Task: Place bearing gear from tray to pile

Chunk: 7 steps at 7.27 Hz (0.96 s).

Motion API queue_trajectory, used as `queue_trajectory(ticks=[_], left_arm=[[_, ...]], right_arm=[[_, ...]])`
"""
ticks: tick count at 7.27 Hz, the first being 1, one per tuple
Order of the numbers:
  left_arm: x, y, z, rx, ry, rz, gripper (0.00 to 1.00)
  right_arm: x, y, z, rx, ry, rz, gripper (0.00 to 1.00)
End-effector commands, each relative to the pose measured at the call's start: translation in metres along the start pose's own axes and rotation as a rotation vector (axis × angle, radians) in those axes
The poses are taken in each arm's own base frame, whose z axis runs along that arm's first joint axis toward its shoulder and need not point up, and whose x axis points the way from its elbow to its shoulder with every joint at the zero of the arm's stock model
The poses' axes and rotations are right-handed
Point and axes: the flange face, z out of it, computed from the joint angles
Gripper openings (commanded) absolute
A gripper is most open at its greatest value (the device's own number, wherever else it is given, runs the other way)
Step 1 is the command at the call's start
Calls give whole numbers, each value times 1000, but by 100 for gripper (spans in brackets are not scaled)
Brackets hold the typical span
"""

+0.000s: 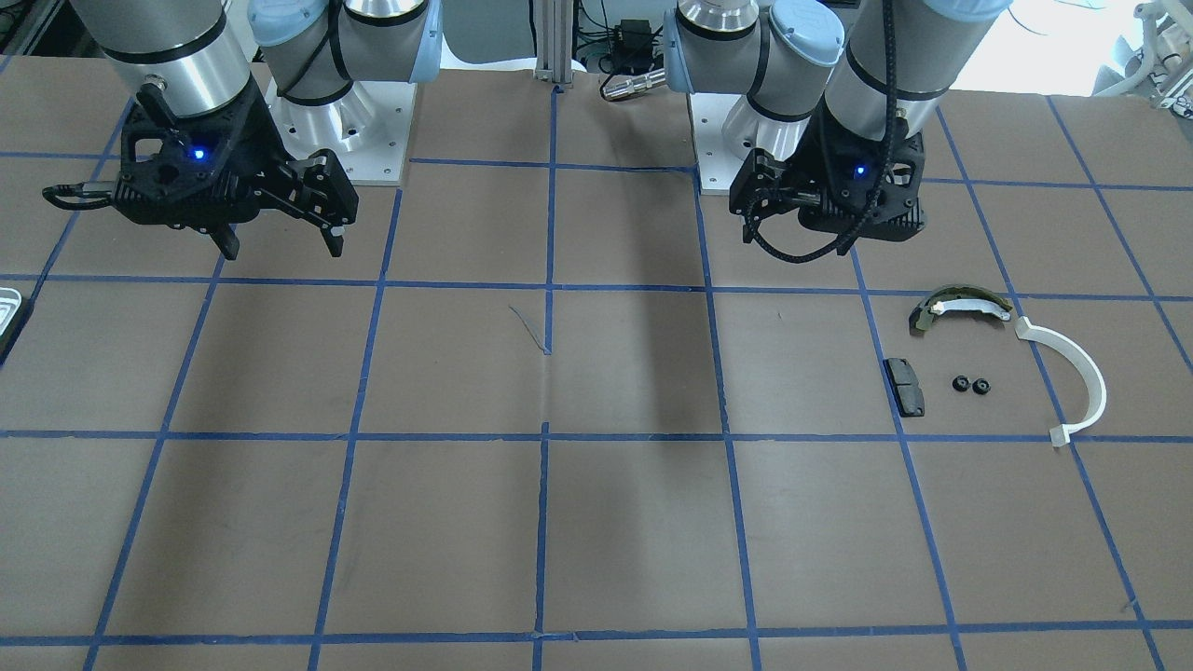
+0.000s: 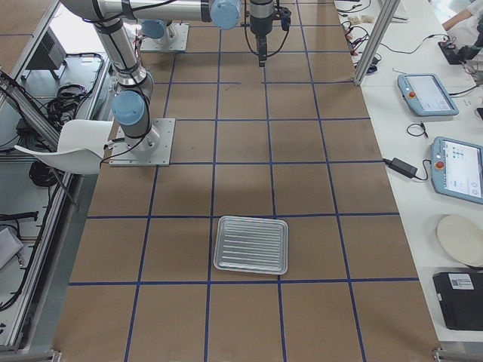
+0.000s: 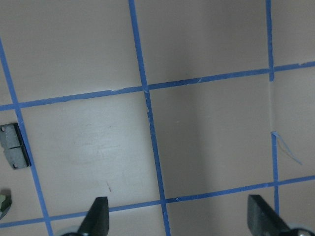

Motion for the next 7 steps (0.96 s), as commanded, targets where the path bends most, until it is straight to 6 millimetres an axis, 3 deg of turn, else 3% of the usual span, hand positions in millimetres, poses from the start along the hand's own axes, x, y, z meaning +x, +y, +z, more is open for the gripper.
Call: queue_trajectory(ticks=[1, 3, 7], left_arm=[[-8, 8, -2, -2, -13, -10, 100], [-8, 14, 9, -14, -1, -12, 100], [-8, 18, 9, -18, -9, -12, 100]], right_arm=[[0, 0, 0, 0, 0, 0, 100], [0, 0, 0, 0, 0, 0, 100], [0, 0, 0, 0, 0, 0, 100]])
